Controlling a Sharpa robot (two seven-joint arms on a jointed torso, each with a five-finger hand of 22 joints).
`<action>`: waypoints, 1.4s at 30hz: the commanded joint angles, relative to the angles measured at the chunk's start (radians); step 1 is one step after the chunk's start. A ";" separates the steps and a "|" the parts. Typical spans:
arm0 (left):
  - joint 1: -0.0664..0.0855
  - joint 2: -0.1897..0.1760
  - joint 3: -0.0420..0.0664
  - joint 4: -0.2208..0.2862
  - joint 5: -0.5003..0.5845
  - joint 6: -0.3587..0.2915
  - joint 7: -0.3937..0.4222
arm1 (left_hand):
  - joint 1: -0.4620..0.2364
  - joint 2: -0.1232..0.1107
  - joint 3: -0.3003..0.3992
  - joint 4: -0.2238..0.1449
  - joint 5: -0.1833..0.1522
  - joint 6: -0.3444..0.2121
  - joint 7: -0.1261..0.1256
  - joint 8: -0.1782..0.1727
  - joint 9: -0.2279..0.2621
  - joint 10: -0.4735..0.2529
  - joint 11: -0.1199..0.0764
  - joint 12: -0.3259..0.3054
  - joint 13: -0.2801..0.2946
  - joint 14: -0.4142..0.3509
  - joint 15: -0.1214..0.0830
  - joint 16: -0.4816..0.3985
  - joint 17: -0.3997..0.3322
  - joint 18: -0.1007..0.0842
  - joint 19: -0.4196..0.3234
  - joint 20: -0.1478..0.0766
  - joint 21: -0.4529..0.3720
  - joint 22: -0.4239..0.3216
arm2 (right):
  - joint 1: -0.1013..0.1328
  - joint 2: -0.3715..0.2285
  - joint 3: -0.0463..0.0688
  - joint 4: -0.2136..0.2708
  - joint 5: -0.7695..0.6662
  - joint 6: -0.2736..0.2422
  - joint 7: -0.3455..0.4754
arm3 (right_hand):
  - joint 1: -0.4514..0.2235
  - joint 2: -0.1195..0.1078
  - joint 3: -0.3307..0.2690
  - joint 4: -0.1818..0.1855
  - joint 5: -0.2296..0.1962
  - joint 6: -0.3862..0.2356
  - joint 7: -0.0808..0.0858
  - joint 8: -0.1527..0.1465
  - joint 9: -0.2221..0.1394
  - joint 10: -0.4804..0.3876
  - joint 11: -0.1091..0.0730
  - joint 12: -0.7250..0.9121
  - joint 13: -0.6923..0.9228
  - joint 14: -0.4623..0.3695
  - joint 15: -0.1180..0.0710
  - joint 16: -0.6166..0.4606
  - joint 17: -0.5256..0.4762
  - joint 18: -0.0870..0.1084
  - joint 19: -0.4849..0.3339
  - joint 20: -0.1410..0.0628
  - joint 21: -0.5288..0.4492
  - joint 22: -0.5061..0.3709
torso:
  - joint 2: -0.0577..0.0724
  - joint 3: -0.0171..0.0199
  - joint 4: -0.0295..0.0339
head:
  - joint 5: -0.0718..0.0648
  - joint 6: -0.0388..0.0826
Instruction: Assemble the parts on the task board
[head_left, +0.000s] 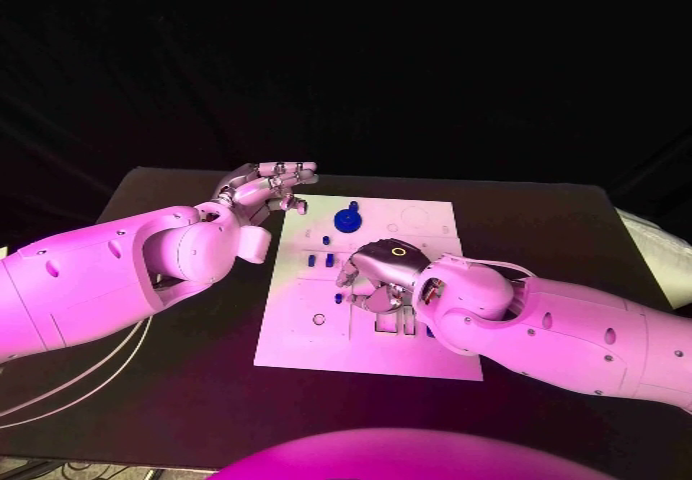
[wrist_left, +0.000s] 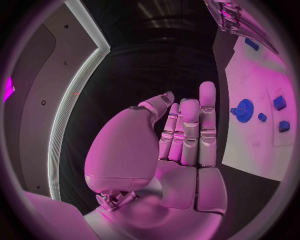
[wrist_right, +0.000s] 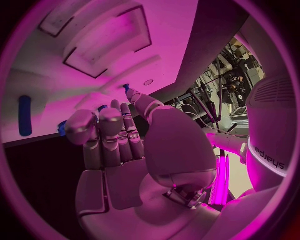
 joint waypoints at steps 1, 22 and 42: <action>0.000 0.000 0.001 0.002 -0.003 0.021 0.001 | -0.008 0.004 -0.006 -0.002 -0.003 -0.006 -0.001 0.000 -0.002 -0.005 -0.001 0.005 -0.002 0.000 0.004 0.006 -0.001 0.019 0.001 0.000 -0.004 -0.001 | 0.013 -0.046 0.009 0.033 0.024 -0.056 -0.016 | 0.012 0.000 -0.007 0.000 0.007 -0.001 -0.005 0.003 0.000 0.008 -0.003 0.008 0.002 0.005 0.003 -0.003 -0.006 -0.005 -0.005 0.001 0.001 -0.001 | 0.000 -0.0011 -0.0014 | -0.006 0.005; -0.002 0.004 -0.001 -0.002 -0.003 0.026 0.000 | -0.009 0.004 -0.007 -0.002 -0.004 -0.006 -0.001 0.000 -0.002 -0.006 -0.001 0.005 -0.002 0.000 0.004 0.006 -0.001 0.019 0.001 0.000 -0.005 -0.001 | 0.082 -0.194 0.018 0.015 0.012 0.078 -0.024 | 0.020 -0.015 -0.082 0.001 0.022 -0.041 -0.022 0.001 -0.003 -0.045 -0.005 0.007 -0.003 -0.009 0.004 -0.046 -0.080 0.001 -0.027 0.003 -0.024 -0.043 | -0.001 -0.0024 0.0000 | -0.019 0.017; -0.003 0.001 -0.002 -0.002 -0.003 0.026 -0.002 | -0.008 0.005 -0.008 -0.002 -0.005 -0.006 -0.002 0.000 -0.001 -0.008 -0.001 0.006 -0.002 0.000 0.004 0.007 -0.001 0.019 0.002 0.001 -0.005 -0.002 | 0.078 -0.142 0.009 -0.030 -0.028 0.160 -0.054 | 0.048 0.042 -0.048 0.005 -0.012 0.023 -0.027 0.015 0.006 0.043 -0.021 0.044 -0.004 0.001 -0.010 -0.023 -0.078 -0.002 -0.010 -0.008 -0.014 -0.026 | -0.002 -0.0029 -0.0022 | -0.017 0.011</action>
